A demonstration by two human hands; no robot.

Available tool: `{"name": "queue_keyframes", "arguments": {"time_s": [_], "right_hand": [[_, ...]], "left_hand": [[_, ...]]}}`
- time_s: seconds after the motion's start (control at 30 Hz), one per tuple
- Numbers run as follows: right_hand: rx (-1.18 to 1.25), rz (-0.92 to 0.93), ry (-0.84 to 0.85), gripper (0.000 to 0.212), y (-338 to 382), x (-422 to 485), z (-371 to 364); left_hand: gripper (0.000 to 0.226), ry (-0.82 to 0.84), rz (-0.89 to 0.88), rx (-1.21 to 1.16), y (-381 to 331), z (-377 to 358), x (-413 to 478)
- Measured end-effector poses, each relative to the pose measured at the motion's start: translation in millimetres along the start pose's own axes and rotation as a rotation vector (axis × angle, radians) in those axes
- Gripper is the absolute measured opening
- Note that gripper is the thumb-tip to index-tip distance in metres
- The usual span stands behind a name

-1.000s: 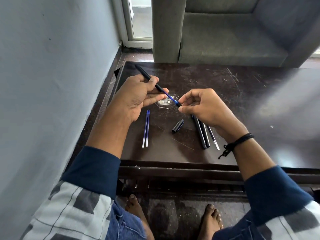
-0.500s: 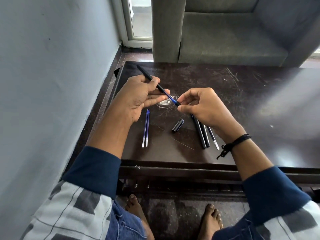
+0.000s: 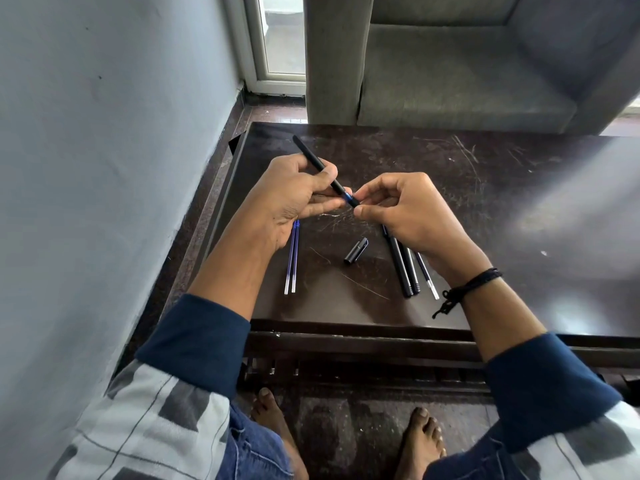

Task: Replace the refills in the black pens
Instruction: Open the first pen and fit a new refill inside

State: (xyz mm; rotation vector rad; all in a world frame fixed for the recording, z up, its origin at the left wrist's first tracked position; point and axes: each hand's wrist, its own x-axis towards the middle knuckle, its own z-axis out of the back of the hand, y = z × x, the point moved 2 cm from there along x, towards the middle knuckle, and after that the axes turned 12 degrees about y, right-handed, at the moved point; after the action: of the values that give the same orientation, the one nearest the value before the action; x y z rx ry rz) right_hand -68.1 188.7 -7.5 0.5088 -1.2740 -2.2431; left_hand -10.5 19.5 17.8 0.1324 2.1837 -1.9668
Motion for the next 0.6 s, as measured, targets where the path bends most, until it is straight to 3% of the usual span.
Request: {"name": "queue_keyframes", "arguments": {"time_s": [0.6], "right_hand": [[0.088,0.013,-0.028,0.016,-0.7,0.7,-1.5]], "left_hand": [[0.008,-0.018,-0.026,-0.001,0.5,-0.8,-0.2]]}}
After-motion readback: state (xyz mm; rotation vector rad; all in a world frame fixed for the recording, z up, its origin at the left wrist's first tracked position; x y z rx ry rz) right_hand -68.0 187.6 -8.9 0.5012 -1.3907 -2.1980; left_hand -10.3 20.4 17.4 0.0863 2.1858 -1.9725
